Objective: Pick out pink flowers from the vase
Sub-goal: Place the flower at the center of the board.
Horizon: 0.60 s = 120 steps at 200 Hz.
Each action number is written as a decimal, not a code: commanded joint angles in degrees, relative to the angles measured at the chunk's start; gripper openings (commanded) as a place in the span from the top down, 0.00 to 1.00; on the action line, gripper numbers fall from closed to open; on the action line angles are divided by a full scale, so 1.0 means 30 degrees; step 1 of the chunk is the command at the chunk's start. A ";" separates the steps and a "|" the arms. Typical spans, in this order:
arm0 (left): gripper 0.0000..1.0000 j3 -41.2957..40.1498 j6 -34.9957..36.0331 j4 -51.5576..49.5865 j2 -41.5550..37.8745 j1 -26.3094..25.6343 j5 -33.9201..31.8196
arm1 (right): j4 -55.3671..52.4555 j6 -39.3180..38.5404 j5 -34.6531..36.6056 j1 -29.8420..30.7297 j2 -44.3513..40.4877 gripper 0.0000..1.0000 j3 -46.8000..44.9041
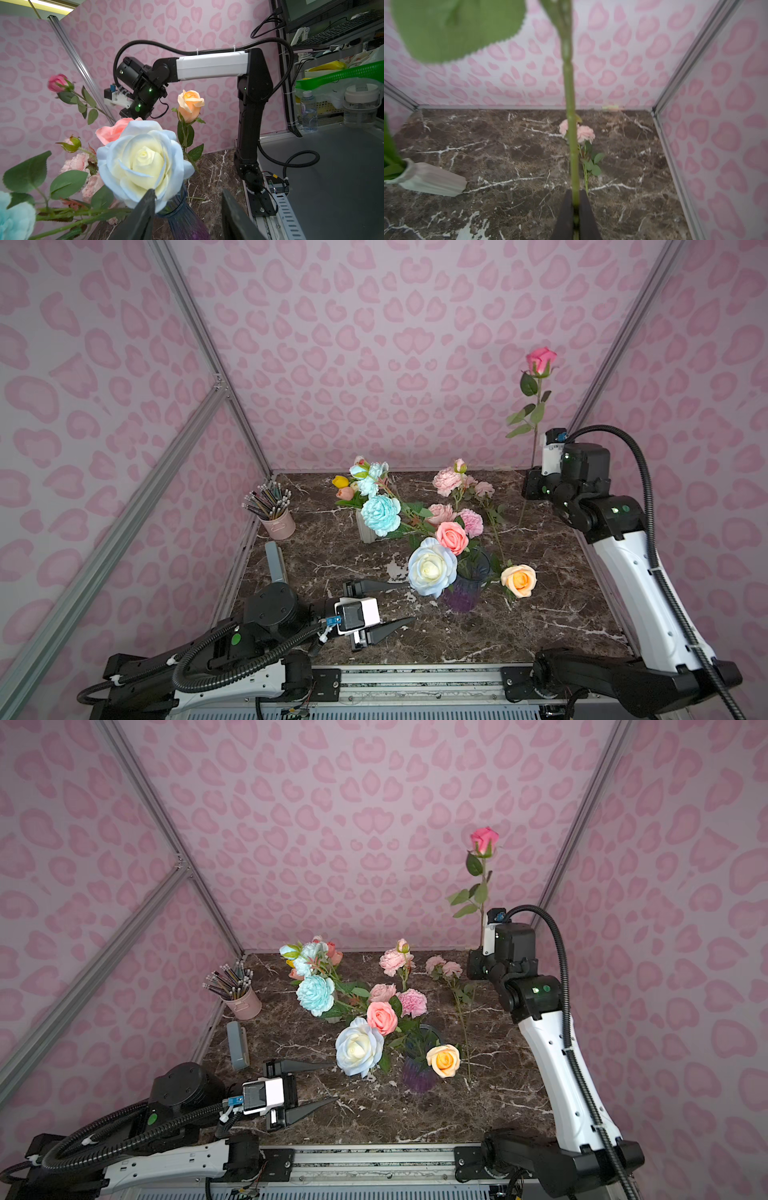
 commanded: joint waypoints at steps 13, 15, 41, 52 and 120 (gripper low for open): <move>0.47 -0.0232 -0.0015 -0.0231 -0.0511 0.0004 0.0202 | 0.0865 0.0662 -0.1916 -0.1545 0.0768 1.00 -0.3999; 0.47 -0.0263 0.0010 -0.0231 -0.0559 0.0001 0.0205 | 0.0895 0.0662 -0.1970 -0.1636 0.0866 1.00 -0.4156; 0.47 -0.0672 0.0215 -0.0188 -0.0822 0.0015 0.0087 | 0.1019 0.0661 -0.1443 -0.1867 0.1989 1.00 -0.5887; 0.47 -0.0877 0.0308 -0.0050 -0.0905 0.0020 -0.0010 | 0.1129 0.0704 -0.1405 -0.1943 0.2507 1.00 -0.6163; 0.47 -0.1539 0.0428 0.0326 -0.1464 0.0013 -0.0630 | 0.0583 -0.0188 -0.0354 -0.2244 0.7082 1.00 -0.4785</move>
